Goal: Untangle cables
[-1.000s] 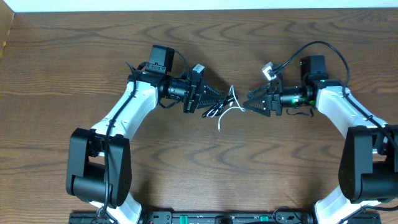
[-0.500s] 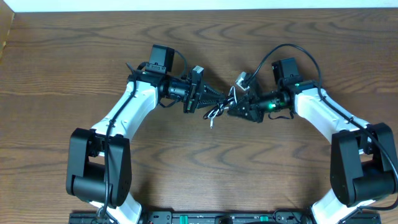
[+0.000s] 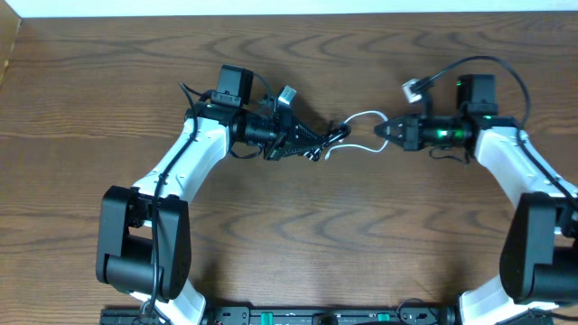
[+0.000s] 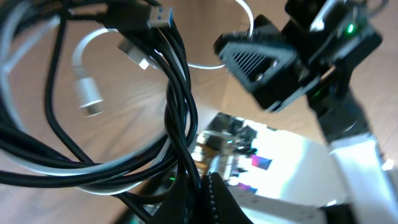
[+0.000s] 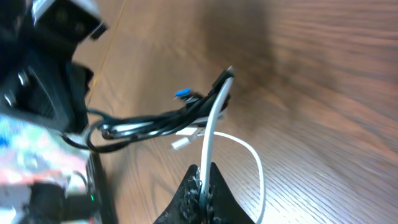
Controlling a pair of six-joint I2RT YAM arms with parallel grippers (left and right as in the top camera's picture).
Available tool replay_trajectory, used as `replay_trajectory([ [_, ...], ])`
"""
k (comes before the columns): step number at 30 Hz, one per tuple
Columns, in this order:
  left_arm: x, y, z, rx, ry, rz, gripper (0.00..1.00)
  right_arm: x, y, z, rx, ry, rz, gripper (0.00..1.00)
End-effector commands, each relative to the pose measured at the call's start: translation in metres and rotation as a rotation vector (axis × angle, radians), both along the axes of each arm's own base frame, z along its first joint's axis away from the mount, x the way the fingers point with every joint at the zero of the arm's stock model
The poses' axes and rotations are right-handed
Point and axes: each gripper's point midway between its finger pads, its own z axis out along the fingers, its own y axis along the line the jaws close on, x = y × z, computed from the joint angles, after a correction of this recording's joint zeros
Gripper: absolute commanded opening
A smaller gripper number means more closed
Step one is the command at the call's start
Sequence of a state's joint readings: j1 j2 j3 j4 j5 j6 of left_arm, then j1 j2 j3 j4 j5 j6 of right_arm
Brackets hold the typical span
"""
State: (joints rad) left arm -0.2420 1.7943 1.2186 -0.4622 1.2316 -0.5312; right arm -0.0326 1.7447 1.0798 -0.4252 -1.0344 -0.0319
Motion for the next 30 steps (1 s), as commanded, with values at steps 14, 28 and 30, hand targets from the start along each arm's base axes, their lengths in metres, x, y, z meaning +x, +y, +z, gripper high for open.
replay_trajectory([
  [14, -0.021, -0.006, 0.053, -0.349, -0.298, -0.214, 0.07, 0.002, -0.101, -0.069, -0.568, 0.308, -0.503, 0.01],
  [28, 0.021, -0.011, 0.042, -0.182, -0.12, -0.029, 0.07, -0.069, -0.057, -0.081, -0.663, 0.408, -0.141, 0.01],
  [30, 0.034, -0.008, 0.03, -0.103, -0.104, 0.052, 0.08, -0.082, -0.054, -0.082, -0.68, 0.431, -0.086, 0.01],
])
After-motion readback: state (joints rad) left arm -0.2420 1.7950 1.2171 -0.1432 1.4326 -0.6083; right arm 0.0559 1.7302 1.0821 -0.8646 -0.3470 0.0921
